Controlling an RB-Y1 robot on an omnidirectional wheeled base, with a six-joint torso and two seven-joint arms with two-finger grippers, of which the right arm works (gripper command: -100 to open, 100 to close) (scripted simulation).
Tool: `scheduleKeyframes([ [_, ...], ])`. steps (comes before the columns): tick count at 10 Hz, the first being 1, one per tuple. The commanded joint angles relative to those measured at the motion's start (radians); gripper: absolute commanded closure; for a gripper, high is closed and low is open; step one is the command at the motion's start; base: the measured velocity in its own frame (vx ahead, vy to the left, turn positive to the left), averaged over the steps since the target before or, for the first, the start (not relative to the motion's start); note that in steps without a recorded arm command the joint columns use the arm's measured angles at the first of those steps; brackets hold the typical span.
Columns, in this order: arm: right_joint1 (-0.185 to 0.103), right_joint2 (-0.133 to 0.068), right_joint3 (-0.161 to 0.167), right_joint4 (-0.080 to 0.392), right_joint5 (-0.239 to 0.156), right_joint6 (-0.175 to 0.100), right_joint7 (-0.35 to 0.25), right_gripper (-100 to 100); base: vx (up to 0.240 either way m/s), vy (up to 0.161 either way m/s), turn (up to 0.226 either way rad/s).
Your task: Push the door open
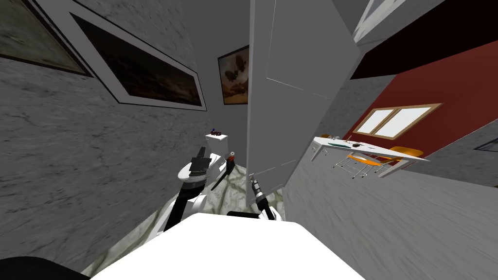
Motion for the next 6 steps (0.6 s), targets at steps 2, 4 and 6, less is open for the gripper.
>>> scheduleKeyframes([
  [2,-0.005,0.020,-0.043,0.000,-0.011,0.007,0.011,100,0.120,0.142,-0.061],
  [4,0.000,0.003,-0.053,-0.004,-0.015,0.009,0.016,100,0.084,0.081,-0.029],
  [6,-0.003,-0.004,-0.078,0.000,-0.024,0.007,0.023,100,0.178,0.170,-0.085],
])
